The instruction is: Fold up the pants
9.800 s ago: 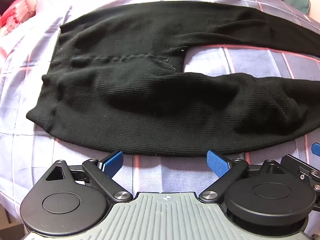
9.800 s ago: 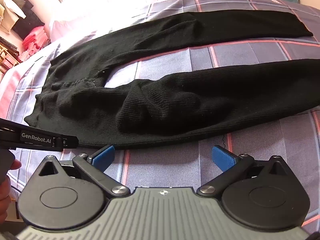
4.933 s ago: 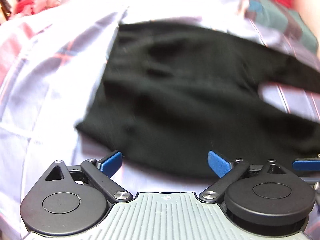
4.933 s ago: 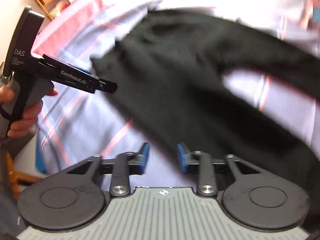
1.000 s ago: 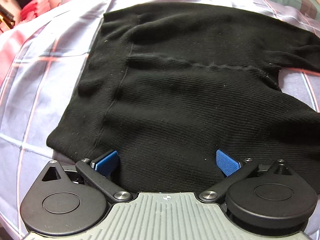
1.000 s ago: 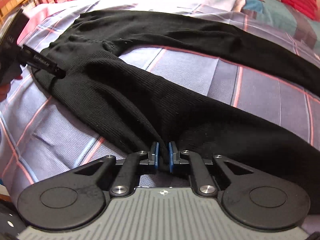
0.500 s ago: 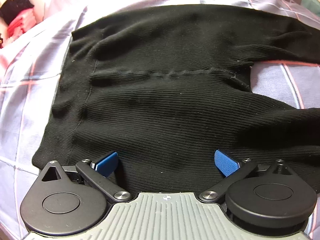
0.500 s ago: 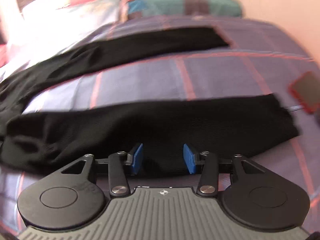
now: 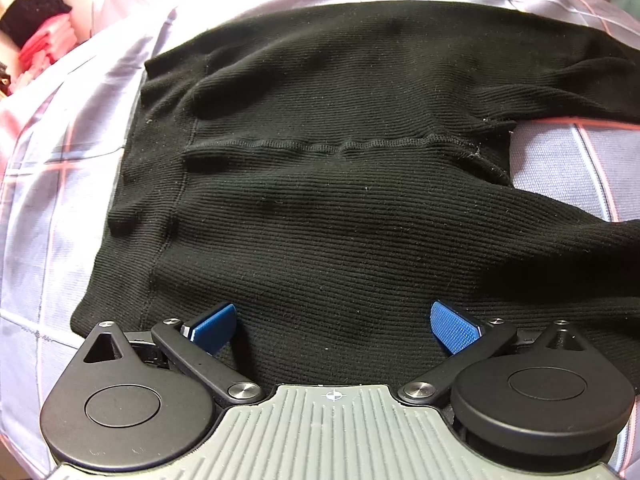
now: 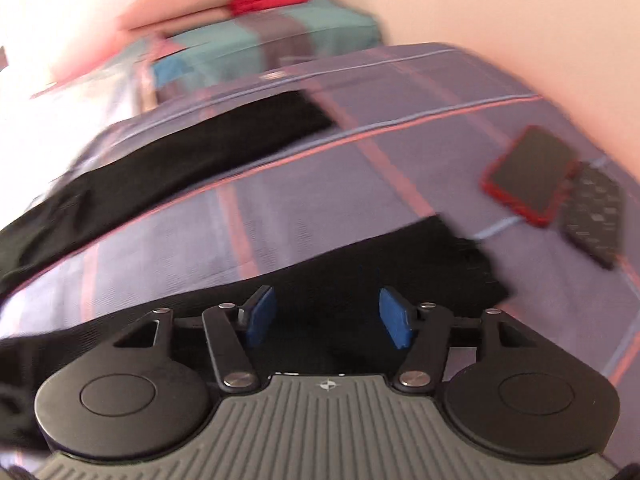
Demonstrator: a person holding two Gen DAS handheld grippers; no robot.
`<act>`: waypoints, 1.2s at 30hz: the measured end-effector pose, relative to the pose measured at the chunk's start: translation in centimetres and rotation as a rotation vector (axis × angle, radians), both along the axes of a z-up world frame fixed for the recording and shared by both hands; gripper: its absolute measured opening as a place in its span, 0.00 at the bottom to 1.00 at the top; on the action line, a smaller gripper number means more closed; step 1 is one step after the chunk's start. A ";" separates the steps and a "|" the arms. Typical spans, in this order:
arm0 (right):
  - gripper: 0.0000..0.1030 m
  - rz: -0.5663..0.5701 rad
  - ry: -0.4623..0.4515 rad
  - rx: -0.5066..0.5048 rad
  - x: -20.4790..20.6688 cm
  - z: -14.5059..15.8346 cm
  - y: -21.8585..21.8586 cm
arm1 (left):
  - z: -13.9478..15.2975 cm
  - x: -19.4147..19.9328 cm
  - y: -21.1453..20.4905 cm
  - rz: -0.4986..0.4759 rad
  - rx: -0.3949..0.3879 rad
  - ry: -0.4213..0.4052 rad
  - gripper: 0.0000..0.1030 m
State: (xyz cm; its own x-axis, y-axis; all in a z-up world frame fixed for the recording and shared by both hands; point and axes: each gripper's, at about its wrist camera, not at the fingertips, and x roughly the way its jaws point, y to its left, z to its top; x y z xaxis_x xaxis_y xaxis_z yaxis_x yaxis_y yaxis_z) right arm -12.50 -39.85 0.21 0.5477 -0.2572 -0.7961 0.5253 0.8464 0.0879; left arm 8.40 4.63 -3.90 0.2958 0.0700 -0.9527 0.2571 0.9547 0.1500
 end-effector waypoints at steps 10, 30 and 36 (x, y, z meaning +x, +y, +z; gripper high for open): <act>0.65 -0.073 0.053 -0.126 1.7 0.8 2.2 | 0.0 0.3 0.0 -0.025 -0.014 0.006 1.00; 0.75 0.254 0.102 -0.077 5.1 1.7 14.8 | -0.6 1.2 1.4 -0.115 -0.102 0.014 1.00; 0.78 0.333 0.189 0.010 4.4 -1.3 15.6 | -0.7 1.0 2.3 -0.144 -0.114 0.008 1.00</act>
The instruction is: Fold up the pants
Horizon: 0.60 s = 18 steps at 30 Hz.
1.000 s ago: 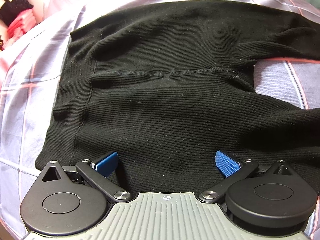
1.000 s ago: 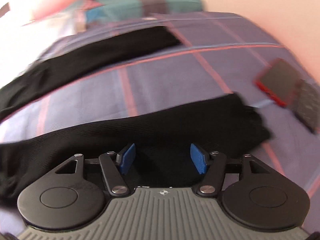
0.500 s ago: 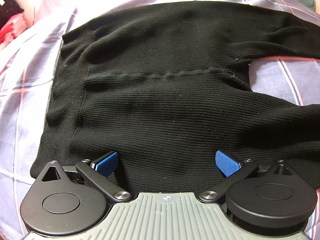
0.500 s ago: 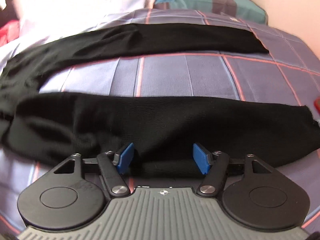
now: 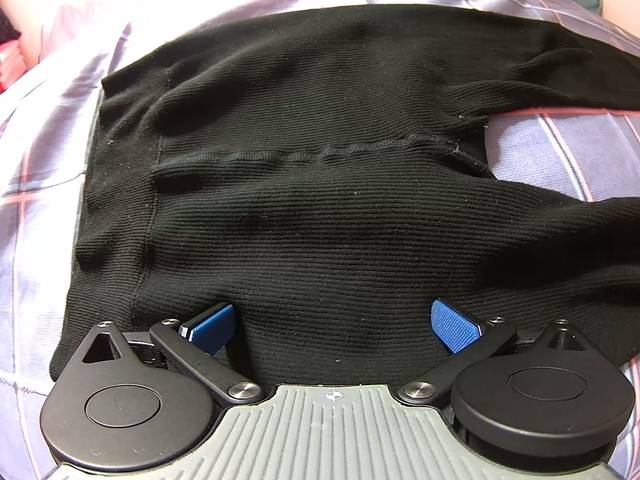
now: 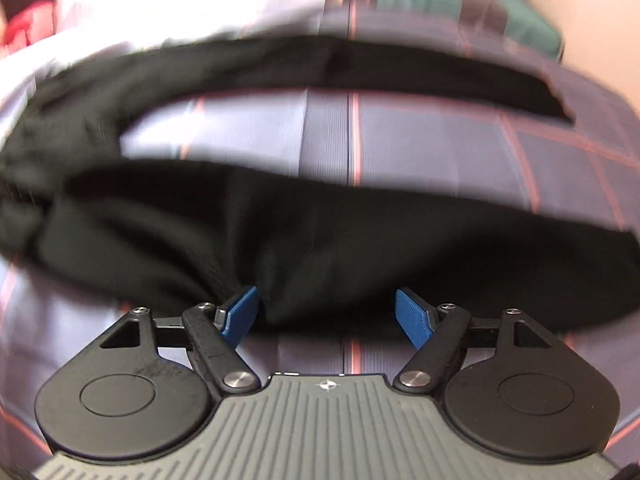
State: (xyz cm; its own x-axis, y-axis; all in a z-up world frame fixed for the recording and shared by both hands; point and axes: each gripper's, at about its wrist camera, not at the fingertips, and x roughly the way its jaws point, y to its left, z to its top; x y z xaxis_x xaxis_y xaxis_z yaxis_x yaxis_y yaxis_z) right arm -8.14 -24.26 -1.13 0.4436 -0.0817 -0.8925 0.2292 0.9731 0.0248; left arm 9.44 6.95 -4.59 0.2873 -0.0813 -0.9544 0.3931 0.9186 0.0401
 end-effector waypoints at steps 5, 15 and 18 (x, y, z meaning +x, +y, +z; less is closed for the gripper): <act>0.76 -0.055 0.032 -0.073 -1.3 2.1 -0.5 | 1.3 -0.7 3.0 0.042 0.011 -0.010 1.00; 0.46 0.442 -0.102 0.186 9.1 1.8 13.8 | -0.1 2.4 4.9 0.161 0.074 -0.045 1.00; 0.43 0.500 0.012 0.231 11.1 -0.1 17.4 | -0.1 2.0 5.3 0.155 0.079 -0.055 1.00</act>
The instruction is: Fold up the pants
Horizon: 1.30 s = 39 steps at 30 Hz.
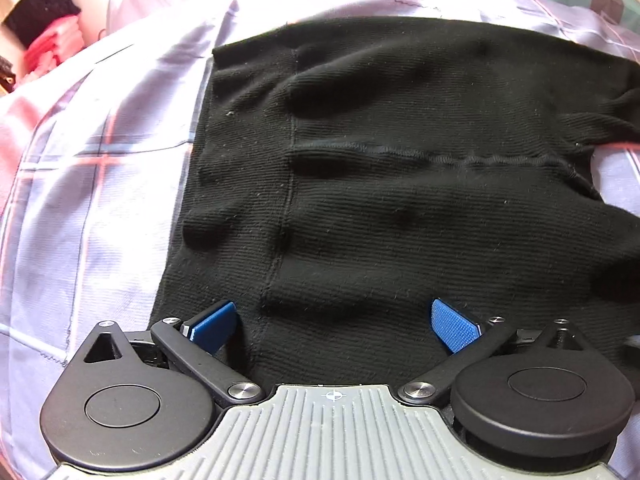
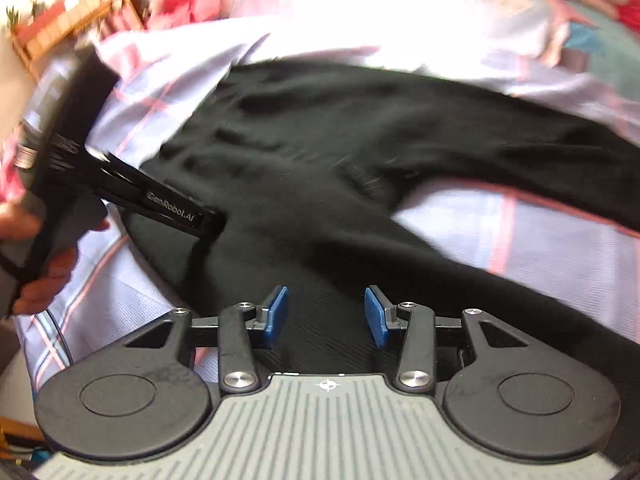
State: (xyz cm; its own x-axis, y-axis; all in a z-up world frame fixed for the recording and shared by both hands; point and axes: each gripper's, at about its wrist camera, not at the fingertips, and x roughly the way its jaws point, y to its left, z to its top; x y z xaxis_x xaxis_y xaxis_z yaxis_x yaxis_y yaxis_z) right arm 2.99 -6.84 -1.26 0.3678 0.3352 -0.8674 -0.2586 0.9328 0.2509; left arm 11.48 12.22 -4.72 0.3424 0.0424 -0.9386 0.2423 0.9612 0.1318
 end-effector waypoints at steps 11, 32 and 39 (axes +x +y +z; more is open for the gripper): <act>0.50 0.196 -0.087 -0.002 0.1 2.6 2.3 | -0.4 0.7 1.8 0.041 -0.013 0.024 1.00; 0.60 0.526 0.113 0.077 3.1 0.6 4.4 | 0.5 2.2 2.1 0.070 -0.023 0.083 1.00; 0.61 0.200 -0.107 0.151 9.7 3.5 -1.2 | 2.5 4.4 2.4 0.103 -0.065 -0.013 1.00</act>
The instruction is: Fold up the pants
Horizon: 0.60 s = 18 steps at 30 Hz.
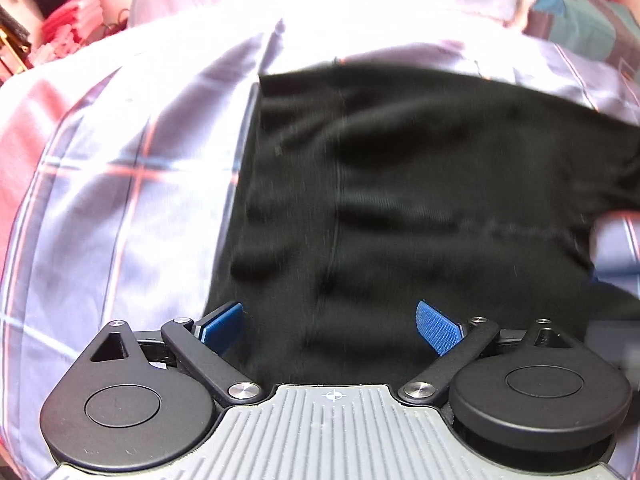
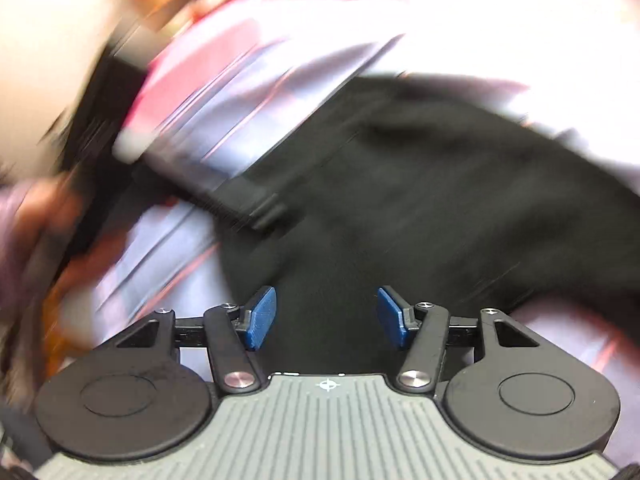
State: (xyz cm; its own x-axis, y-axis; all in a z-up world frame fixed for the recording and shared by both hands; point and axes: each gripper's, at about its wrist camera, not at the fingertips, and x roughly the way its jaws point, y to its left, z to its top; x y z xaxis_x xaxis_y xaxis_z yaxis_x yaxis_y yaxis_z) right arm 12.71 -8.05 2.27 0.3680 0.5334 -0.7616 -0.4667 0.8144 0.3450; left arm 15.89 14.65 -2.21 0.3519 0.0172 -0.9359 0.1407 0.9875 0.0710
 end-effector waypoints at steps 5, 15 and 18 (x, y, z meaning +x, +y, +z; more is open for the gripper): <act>0.61 -0.226 -0.006 -0.100 4.3 -2.8 -5.5 | -3.5 3.1 -0.3 0.030 0.050 0.056 1.00; 0.60 -0.512 0.005 -0.271 1.0 -3.8 -17.5 | -3.8 3.3 0.2 0.053 0.040 0.043 1.00; 0.67 -0.590 -0.036 -0.203 -3.1 -1.8 -18.6 | -3.6 3.6 -0.4 0.060 0.068 0.062 1.00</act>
